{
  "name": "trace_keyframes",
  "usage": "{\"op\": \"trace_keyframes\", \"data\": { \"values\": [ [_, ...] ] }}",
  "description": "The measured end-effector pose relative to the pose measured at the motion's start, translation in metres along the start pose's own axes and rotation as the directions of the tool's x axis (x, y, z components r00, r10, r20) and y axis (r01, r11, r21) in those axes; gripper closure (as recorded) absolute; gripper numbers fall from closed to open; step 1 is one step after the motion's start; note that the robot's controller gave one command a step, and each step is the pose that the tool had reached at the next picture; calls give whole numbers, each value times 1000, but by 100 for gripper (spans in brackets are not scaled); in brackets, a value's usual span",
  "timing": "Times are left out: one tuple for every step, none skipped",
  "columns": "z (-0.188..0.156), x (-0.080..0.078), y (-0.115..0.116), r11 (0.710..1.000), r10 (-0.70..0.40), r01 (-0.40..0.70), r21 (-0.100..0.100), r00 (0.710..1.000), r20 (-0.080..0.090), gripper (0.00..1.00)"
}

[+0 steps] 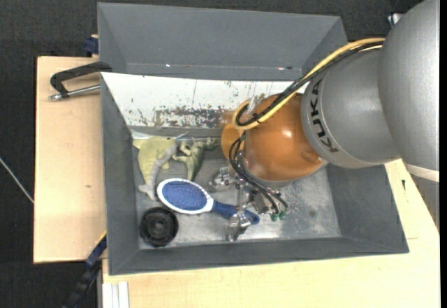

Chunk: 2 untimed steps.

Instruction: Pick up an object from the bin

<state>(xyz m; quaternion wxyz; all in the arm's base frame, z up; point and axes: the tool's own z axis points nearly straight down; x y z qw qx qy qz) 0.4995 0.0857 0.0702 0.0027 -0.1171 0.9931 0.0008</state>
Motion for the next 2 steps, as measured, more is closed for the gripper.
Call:
{"op": "trace_keyframes", "data": {
  "values": [
    [-3,-2,0,1000,2,-2,0,1000,5,100],
    [-183,-3,9,978,-208,208,2,978,7,100]
  ]
}}
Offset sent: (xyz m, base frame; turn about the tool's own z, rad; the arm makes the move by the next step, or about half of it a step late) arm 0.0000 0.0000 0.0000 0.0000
